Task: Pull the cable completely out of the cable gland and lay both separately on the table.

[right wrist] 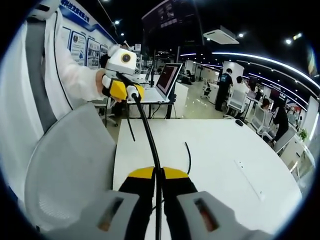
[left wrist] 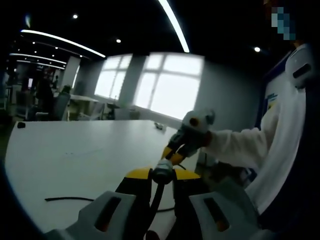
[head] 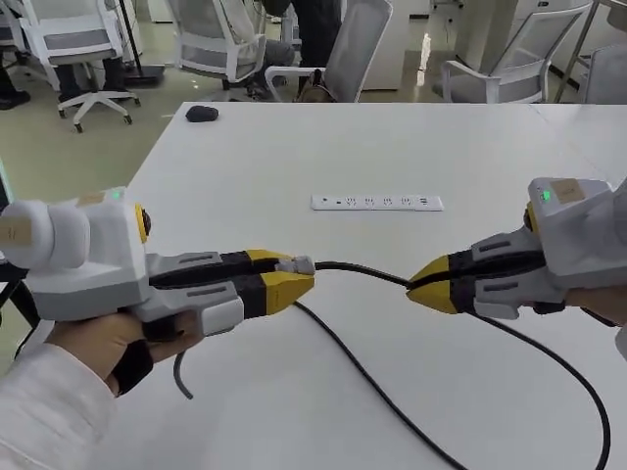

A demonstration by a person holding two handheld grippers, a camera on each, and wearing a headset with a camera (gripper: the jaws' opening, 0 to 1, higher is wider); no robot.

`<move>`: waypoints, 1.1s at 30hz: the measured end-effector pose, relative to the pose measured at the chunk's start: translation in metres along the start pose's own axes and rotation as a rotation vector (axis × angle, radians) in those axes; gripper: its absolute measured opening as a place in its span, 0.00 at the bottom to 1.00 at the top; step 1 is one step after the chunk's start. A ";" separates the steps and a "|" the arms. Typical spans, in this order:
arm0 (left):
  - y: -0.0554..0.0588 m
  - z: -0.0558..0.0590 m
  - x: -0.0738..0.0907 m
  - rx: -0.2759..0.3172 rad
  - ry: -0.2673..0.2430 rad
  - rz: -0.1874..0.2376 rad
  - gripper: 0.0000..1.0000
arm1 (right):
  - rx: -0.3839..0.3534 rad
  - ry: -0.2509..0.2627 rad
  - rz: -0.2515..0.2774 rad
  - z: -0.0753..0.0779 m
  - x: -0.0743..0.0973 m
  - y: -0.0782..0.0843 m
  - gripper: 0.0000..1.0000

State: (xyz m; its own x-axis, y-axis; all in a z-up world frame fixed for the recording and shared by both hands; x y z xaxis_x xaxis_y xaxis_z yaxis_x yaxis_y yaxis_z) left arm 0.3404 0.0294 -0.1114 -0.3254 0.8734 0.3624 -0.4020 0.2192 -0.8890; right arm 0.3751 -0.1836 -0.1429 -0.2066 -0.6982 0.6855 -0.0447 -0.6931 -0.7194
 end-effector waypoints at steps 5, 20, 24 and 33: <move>-0.001 -0.002 0.000 -0.012 -0.025 -0.002 0.17 | 0.012 0.019 -0.022 0.001 0.000 -0.003 0.05; -0.001 -0.002 -0.007 -0.003 -0.019 -0.012 0.17 | 0.127 0.030 0.078 -0.008 0.010 -0.052 0.19; -0.001 -0.001 -0.009 -0.005 -0.015 -0.019 0.17 | 0.143 0.009 0.110 -0.010 0.005 -0.061 0.18; -0.001 0.003 -0.011 -0.024 0.005 -0.035 0.17 | 0.177 -0.030 0.116 -0.018 -0.010 -0.070 0.16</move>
Point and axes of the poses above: the centre of the closed fingertips' face, and the gripper's own axes: x roughly backward along the fingers, z roughly to its right, y roughly out of its underside, the point moved 7 cm from there along x, roughly backward along the fingers, and after that the axes turned 15 degrees about -z, right-handed, at the moved point
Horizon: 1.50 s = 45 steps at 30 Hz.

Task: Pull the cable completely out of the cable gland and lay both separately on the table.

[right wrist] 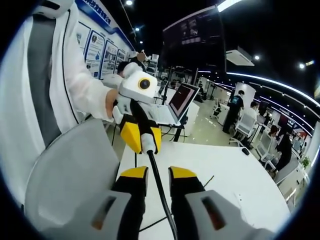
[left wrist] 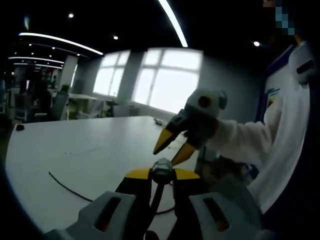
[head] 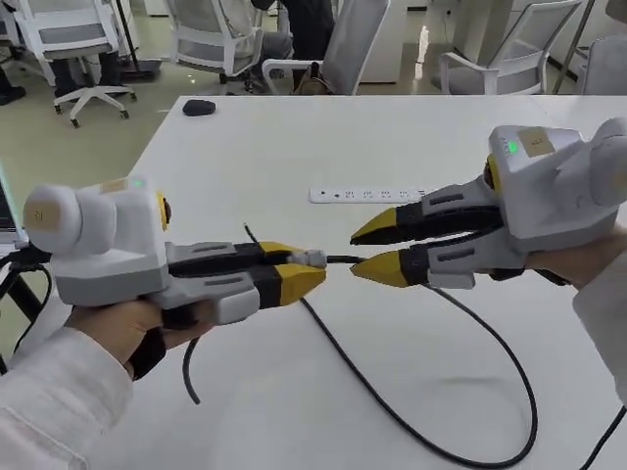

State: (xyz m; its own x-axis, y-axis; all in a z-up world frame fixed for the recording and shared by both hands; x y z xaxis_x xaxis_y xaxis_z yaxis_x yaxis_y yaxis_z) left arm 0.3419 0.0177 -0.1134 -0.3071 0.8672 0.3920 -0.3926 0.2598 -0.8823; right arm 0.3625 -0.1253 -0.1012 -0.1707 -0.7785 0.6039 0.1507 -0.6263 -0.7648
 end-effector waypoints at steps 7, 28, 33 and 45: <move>-0.001 0.003 -0.003 -0.015 0.021 -0.002 0.17 | 0.016 -0.027 0.012 -0.003 -0.005 -0.003 0.10; -0.001 0.000 0.005 0.004 0.013 0.013 0.17 | 0.008 -0.003 0.020 -0.003 0.003 0.004 0.03; -0.001 -0.001 0.010 0.010 0.002 0.017 0.17 | -0.021 0.022 0.010 0.000 0.014 0.016 0.03; 0.000 0.000 0.012 0.012 0.001 0.017 0.17 | -0.075 0.053 -0.012 -0.002 0.032 0.040 0.03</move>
Point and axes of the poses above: the centre of the closed fingertips' face, and the gripper's own axes: x roughly backward along the fingers, z roughly to its right, y roughly out of its underside, the point moved 7 cm from there along x, roughly backward along the fingers, and after that the axes turned 15 degrees about -z, right-handed, at the moved point
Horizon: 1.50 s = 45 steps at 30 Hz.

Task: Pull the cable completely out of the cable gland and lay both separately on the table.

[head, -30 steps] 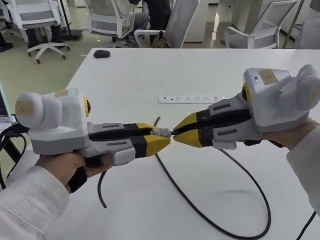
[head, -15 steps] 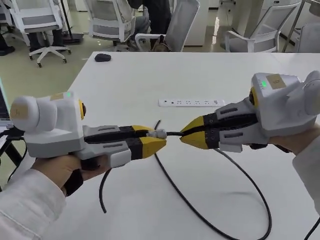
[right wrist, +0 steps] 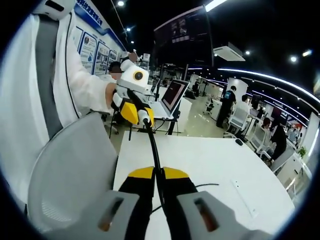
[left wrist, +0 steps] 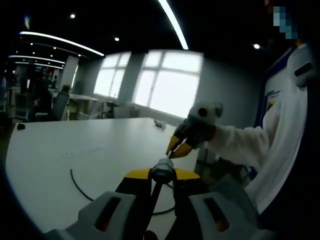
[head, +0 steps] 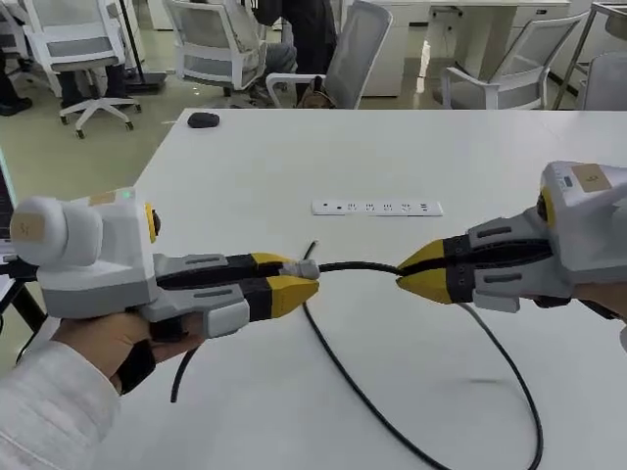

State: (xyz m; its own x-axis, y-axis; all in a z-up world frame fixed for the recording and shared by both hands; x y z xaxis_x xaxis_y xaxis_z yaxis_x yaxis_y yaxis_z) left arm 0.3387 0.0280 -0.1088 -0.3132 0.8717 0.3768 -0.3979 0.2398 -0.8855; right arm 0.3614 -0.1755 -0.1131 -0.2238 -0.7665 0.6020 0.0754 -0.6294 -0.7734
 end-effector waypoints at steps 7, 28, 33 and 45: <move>-0.002 0.000 0.002 0.003 -0.003 0.006 0.17 | -0.025 0.013 0.008 -0.001 0.005 0.005 0.03; -0.002 0.009 -0.003 -0.016 0.023 -0.010 0.17 | -0.051 0.012 -0.055 -0.008 -0.001 0.015 0.05; -0.002 0.009 -0.003 -0.023 0.031 -0.013 0.17 | -0.036 0.008 -0.072 -0.011 -0.006 0.012 0.15; -0.001 0.010 -0.005 -0.033 0.037 -0.023 0.17 | 0.010 0.006 -0.023 -0.009 -0.012 -0.013 0.18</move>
Point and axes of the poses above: the centre of the closed fingertips' face, and the gripper's own axes: x roughly backward along the fingers, z roughly to its right, y roughly out of its underside, the point moved 7 cm from there along x, roughly backward along the fingers, and after that the axes turned 15 degrees about -z, right-handed, at the moved point
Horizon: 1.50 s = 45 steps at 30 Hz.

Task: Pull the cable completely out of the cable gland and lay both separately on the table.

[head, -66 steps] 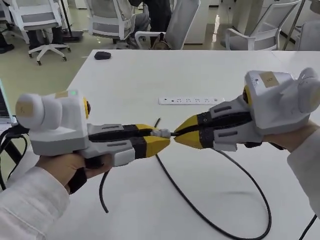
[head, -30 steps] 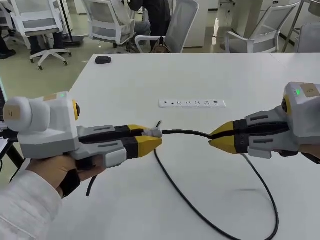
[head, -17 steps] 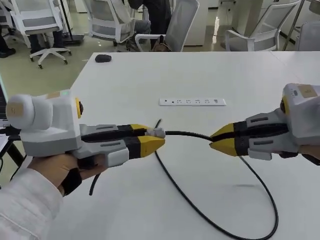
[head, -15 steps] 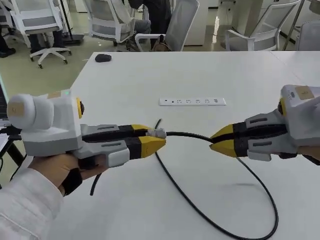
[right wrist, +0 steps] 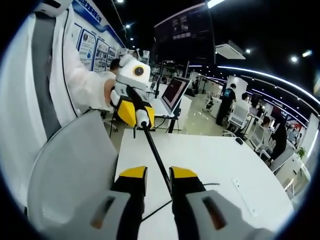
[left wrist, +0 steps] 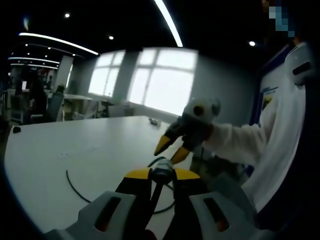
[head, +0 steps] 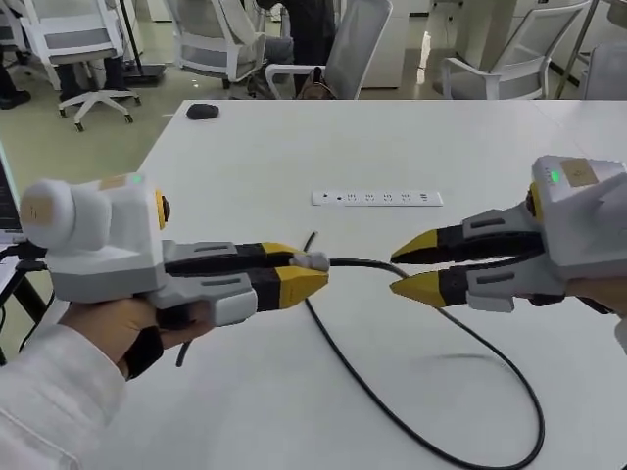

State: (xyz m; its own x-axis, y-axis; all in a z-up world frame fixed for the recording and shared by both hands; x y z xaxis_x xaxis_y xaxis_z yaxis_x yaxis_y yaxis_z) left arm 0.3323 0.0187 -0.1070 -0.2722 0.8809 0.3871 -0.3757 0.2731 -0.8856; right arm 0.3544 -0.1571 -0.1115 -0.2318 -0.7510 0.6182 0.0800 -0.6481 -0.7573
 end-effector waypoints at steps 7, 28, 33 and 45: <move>0.002 0.005 -0.005 -0.015 0.017 -0.017 0.17 | 0.052 -0.030 0.036 -0.006 -0.007 -0.021 0.16; 0.005 0.011 -0.006 -0.018 0.043 -0.020 0.17 | 0.075 -0.094 0.072 -0.020 -0.016 -0.031 0.06; 0.007 0.011 -0.005 -0.015 0.049 -0.018 0.17 | 0.071 -0.090 0.079 -0.022 -0.017 -0.031 0.06; 0.019 0.006 0.014 0.003 0.053 -0.005 0.17 | 0.045 -0.058 0.067 -0.027 -0.021 -0.028 0.05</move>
State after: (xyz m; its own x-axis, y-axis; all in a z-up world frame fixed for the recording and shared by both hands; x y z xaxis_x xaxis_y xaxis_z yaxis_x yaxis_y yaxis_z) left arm 0.3162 0.0334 -0.1167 -0.2228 0.8990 0.3771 -0.3794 0.2764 -0.8830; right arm 0.3309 -0.1199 -0.1086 -0.1679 -0.7981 0.5786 0.1371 -0.6002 -0.7880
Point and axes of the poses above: the centre of the closed fingertips' face, and the gripper's own axes: x roughly backward along the fingers, z roughly to its right, y roughly out of its underside, the point moved 7 cm from there along x, roughly backward along the fingers, and after that the axes turned 15 degrees about -z, right-handed, at the moved point
